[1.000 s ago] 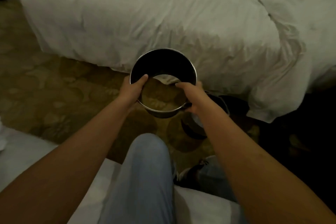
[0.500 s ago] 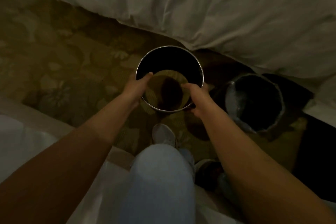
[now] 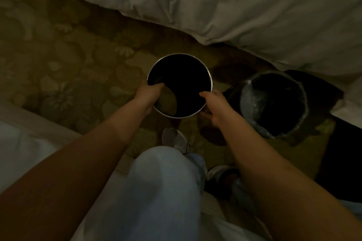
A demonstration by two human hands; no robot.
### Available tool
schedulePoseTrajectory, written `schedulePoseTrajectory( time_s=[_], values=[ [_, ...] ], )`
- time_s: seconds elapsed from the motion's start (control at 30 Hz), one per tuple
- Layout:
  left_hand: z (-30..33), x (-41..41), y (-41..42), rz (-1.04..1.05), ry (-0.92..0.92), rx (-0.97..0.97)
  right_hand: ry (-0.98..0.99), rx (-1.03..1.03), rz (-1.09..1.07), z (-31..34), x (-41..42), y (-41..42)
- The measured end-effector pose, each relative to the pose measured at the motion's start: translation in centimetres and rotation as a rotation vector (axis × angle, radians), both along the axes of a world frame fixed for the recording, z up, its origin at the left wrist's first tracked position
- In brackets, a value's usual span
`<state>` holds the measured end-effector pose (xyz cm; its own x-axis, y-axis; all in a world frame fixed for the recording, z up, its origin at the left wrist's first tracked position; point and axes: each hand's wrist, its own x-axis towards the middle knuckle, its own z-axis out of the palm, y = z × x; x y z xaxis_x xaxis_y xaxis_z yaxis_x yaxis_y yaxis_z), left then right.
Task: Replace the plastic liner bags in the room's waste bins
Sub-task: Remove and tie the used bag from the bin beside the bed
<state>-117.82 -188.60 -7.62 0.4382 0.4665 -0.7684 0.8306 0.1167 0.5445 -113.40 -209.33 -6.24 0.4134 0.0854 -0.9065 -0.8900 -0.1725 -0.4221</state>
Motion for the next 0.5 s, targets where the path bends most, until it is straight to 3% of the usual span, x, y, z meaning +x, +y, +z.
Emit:
schedulePoseTrajectory(
  time_s=[0.27, 0.4, 0.5],
  values=[
    [10.7, 4.2, -7.1, -0.303, -0.108, 0.049, -0.080, -0.014, 0.057, 9.2, 0.6, -5.5],
    [13.8, 5.6, -13.5, -0.402, -0.198, -0.005, -0.167, -0.135, 0.091, 11.5, 1.4, -11.3],
    [13.7, 5.3, -18.6, -0.468, -0.156, -0.106, -0.124, -0.228, 0.010, 11.6, 1.7, -16.9]
  ],
)
